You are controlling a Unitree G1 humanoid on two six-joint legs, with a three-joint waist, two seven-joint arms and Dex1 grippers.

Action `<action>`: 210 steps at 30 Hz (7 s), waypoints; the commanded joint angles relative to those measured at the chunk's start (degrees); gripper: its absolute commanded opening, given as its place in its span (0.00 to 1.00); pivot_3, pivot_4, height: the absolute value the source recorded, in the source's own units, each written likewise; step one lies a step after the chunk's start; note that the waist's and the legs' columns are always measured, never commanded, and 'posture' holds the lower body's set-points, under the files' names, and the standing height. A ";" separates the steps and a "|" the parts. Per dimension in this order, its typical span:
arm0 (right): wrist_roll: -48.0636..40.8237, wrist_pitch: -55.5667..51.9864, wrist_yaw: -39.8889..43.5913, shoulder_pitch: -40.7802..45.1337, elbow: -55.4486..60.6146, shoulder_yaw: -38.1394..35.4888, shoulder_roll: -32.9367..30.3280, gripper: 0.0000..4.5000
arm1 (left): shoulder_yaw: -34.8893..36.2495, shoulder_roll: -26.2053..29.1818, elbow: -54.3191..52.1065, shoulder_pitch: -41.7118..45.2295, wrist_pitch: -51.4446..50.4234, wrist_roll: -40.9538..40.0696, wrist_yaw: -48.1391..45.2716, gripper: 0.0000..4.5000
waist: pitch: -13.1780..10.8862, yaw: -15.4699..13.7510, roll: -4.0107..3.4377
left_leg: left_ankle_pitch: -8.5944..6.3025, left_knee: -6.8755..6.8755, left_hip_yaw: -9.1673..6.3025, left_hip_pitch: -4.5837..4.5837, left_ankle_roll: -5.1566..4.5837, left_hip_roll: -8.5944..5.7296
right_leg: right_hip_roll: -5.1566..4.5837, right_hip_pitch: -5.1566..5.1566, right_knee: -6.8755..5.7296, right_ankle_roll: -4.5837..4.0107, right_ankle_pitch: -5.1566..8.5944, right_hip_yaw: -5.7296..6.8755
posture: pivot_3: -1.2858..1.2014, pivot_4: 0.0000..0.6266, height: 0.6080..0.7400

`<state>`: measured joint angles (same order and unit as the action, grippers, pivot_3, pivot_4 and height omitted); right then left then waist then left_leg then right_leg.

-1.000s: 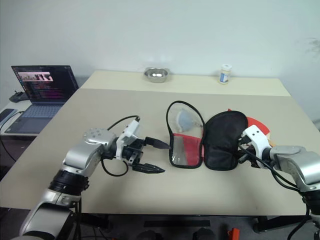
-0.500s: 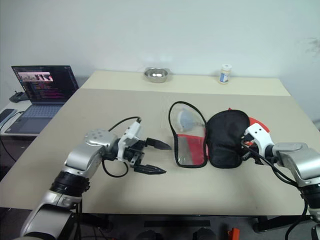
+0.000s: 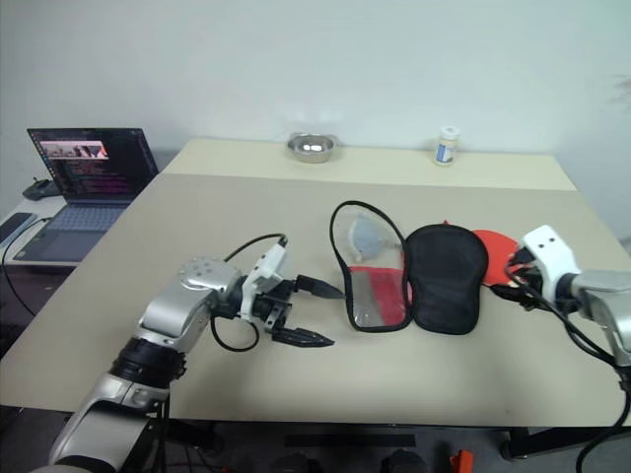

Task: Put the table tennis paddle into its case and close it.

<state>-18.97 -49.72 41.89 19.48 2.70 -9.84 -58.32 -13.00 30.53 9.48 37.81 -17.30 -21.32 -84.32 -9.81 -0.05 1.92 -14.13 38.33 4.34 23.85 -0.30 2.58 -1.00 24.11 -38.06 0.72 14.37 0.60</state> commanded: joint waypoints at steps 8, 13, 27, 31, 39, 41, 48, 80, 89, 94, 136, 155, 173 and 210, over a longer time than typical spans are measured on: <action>5.52 16.95 5.01 2.03 -19.19 -0.83 -1.15 0.72 | -0.22 -5.63 0.87 6.96 1.07 2.77 6.83 1.00 | 0.03 0.47 -0.07 | 0.00 0.13 0.17 -0.10 -0.01 -0.02 | 0.02 -0.04 -0.08 0.10 -0.04 -0.09 | 0.52 0.24 1.00; 10.56 25.73 7.60 12.15 -34.82 4.74 0.51 0.72 | -0.59 -7.25 1.05 8.40 1.31 3.22 7.19 1.00 | 0.02 0.92 -0.14 | 0.00 0.07 0.23 -0.12 0.00 0.02 | 0.07 -0.01 -0.08 0.08 -0.04 -0.19 | 0.52 0.24 1.00; 19.66 37.45 11.92 31.10 -67.81 11.78 8.26 0.72 | 0.16 -4.01 -1.43 7.15 0.65 3.91 7.92 1.00 | -0.01 1.74 -0.21 | 0.02 0.07 0.28 -0.13 0.02 0.02 | 0.03 -0.01 -0.09 -0.18 -0.19 -0.24 | 0.52 0.24 1.00; 20.12 37.37 12.07 32.90 -70.75 11.18 9.58 0.72 | 0.45 -2.74 -0.94 7.12 1.25 4.14 7.84 1.00 | -0.01 1.74 -0.21 | 0.02 0.07 0.29 -0.14 0.03 0.02 | 0.03 -0.01 -0.09 -0.18 -0.19 -0.25 | 0.52 0.24 1.00; 20.55 33.50 8.04 33.97 -71.29 10.25 10.33 0.52 | 0.11 -2.55 -1.10 7.21 1.28 4.32 8.30 1.00 | -0.01 1.78 -0.21 | 0.03 0.07 0.29 -0.15 0.04 0.03 | 0.02 -0.01 -0.13 -0.19 -0.20 -0.26 | 0.52 0.24 1.00; 19.81 31.29 5.84 33.80 -70.92 9.09 9.79 0.36 | -0.11 -2.97 -0.93 7.29 1.33 4.36 8.45 1.00 | -0.01 1.79 -0.21 | 0.03 0.07 0.29 -0.16 0.04 0.04 | 0.02 -0.01 -0.13 -0.20 -0.19 -0.26 | 0.52 0.24 1.00; 19.31 24.63 4.88 28.00 -62.29 7.45 6.61 0.25 | -1.15 -5.04 1.17 8.03 2.84 4.92 8.32 1.00 | 0.00 1.51 -0.22 | 0.03 0.09 0.28 -0.15 0.04 -0.01 | -0.02 -0.03 -0.15 -0.19 -0.19 -0.25 | 0.52 0.24 1.00; 3.61 -27.34 -9.75 -12.15 11.09 -16.85 10.21 0.61 | -2.04 -10.03 3.08 8.69 4.10 6.12 9.31 1.00 | 0.17 0.11 -0.54 | 0.02 0.20 0.05 0.00 -0.01 -0.07 | -0.02 -0.04 -0.11 0.14 -0.05 -0.09 | 0.52 0.24 1.00; 3.70 -23.09 -13.91 -5.62 3.37 -15.52 13.06 0.76 | -2.02 -9.16 3.98 8.79 4.59 6.50 8.38 1.00 | 0.18 0.39 -0.55 | 0.02 0.25 0.06 -0.02 -0.02 -0.04 | 0.04 -0.05 -0.13 0.15 -0.05 -0.11 | 0.52 0.24 1.00; 4.01 -21.94 -15.23 -5.64 1.29 -12.53 14.12 0.76 | -1.93 -8.56 3.77 8.40 4.79 6.82 8.74 1.00 | 0.18 0.29 -0.55 | 0.01 0.25 0.07 0.02 -0.04 -0.05 | 0.02 -0.05 -0.08 0.15 -0.05 -0.12 | 0.52 0.24 1.00; 5.84 -29.69 -40.46 13.42 17.49 -13.26 51.53 0.24 | 6.22 -5.89 2.77 5.90 4.32 -1.63 9.17 1.00 | 0.26 1.57 -0.77 | 0.06 -0.17 0.26 0.05 -0.05 -0.12 | -0.06 0.15 0.09 -0.03 -0.36 -0.19 | 0.52 0.24 1.00; 7.08 -19.27 -42.02 11.09 8.22 -8.47 52.31 0.24 | 6.06 -5.33 2.91 5.10 5.38 -0.56 9.42 1.00 | 0.26 1.79 -0.77 | 0.06 -0.19 0.28 0.00 -0.05 -0.05 | -0.03 0.18 0.04 0.01 -0.34 -0.20 | 0.52 0.24 1.00; 4.15 -23.90 -35.97 2.21 26.96 -2.73 43.91 1.00 | 6.36 -0.63 2.48 2.12 2.87 1.27 11.92 1.00 | 0.29 1.74 -0.70 | 0.06 -0.23 0.24 -0.03 -0.05 -0.02 | -0.04 0.16 0.06 0.21 -0.22 -0.17 | 0.52 0.24 1.00; 11.36 -14.26 -42.53 1.75 15.82 2.66 50.02 0.23 | 5.84 -2.96 1.92 3.61 3.47 1.09 10.30 1.00 | 0.32 1.81 -0.64 | 0.07 -0.24 0.27 -0.05 -0.05 0.00 | -0.02 0.15 0.06 0.19 -0.22 -0.21 | 0.52 0.24 1.00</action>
<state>-7.46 -63.40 -0.31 21.40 16.36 -6.76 -8.60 -7.65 27.73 11.89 40.52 -14.56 -19.84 -73.87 -9.48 1.75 1.29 -14.06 38.09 4.60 23.80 -0.35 2.59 -1.02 24.26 -38.00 0.91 14.15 0.39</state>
